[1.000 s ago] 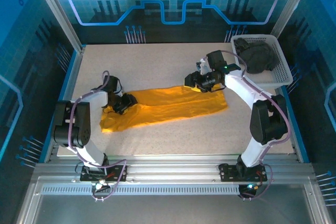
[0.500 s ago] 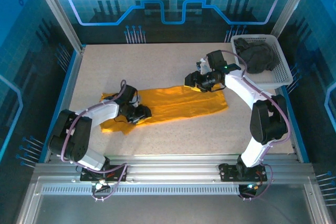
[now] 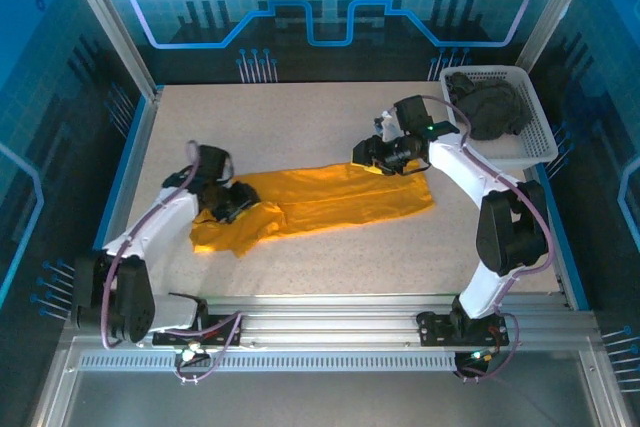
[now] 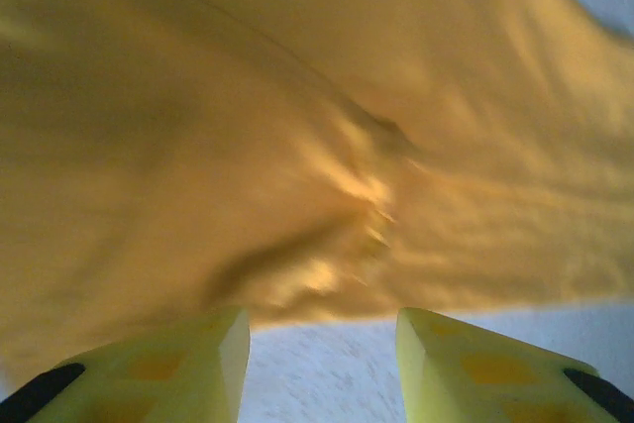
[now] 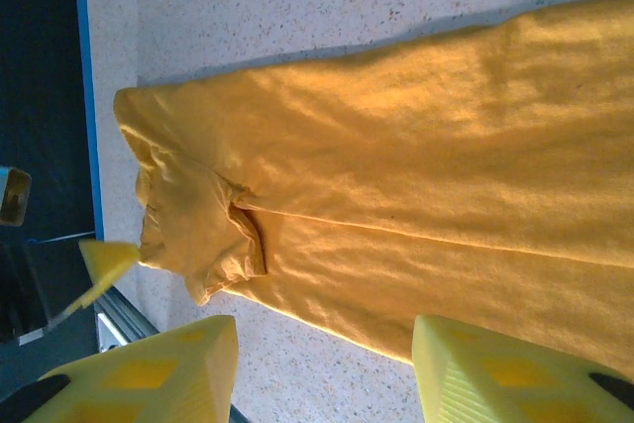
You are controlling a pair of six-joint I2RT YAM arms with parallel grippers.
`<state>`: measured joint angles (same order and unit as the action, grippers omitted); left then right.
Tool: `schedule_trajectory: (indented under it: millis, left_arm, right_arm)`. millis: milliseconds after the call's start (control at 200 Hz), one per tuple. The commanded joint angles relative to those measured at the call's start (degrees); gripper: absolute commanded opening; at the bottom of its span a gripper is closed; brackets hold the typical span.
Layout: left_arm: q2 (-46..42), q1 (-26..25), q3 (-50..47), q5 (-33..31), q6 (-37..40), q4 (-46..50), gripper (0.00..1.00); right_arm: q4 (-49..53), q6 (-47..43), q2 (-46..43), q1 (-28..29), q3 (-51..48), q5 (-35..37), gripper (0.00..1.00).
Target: Fold and stack the t-shirts
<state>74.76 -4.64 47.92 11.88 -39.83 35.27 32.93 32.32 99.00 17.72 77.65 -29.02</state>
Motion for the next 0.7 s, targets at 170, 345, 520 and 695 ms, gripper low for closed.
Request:
schedule_trajectory:
  millis: [170,345,520,695]
  left_arm:
    - [1.8,14.0,-6.6,-0.6,-1.2,-2.2,0.45]
    - [6.2,14.8,-6.4,0.4,0.7,-7.8,0.45]
    - [8.9,14.8,-5.5,-3.0,2.9,-5.8,0.43]
    - [9.1,14.8,-7.2,-1.6,2.8,-10.2,0.44]
  right_arm:
    - [-0.6,-1.4,-1.1,4.2,-1.8,-2.5,0.51]
    - [-1.0,-1.2,-1.0,5.7,-2.0,-3.3,0.52]
    - [-0.9,-0.9,-1.4,5.8,-2.1,-2.9,0.52]
    - [-1.4,-0.3,-0.9,5.8,-1.9,-2.8,0.52]
